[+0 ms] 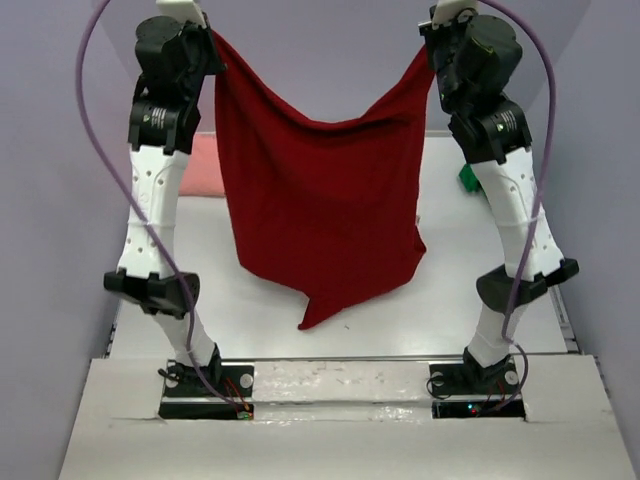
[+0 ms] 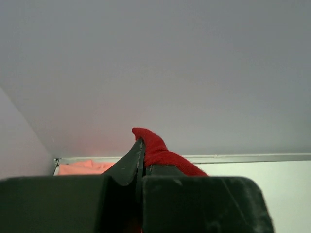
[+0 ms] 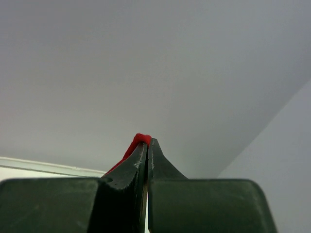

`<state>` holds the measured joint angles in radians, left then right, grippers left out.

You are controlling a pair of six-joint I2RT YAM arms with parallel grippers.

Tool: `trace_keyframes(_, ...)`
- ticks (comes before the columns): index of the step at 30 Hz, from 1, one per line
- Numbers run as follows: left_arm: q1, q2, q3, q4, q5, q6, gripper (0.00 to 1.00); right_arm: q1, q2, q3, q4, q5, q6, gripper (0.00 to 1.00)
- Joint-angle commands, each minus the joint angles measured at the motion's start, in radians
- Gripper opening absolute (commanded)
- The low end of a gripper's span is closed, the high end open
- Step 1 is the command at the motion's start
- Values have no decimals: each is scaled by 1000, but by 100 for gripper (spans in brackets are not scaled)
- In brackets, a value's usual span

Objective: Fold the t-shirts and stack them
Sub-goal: Flatten the tshirt out

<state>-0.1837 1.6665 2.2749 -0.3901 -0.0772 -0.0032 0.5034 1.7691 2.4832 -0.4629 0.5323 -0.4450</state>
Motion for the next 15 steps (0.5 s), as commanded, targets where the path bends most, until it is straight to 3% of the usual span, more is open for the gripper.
trace_keyframes(1,13,114,240,30,27,20,0,-94,58,135,56,-49,-1,0)
trace_keyframes(4,47,191,294,26,62,9,0,-209,66,120,38,-123,64,0)
trace_keyframes(9,88,223,241,43,73,9,0,-379,61,83,3,-245,164,0)
trace_keyframes(15,124,150,210,56,112,-23,0,-424,18,118,-11,-310,215,0)
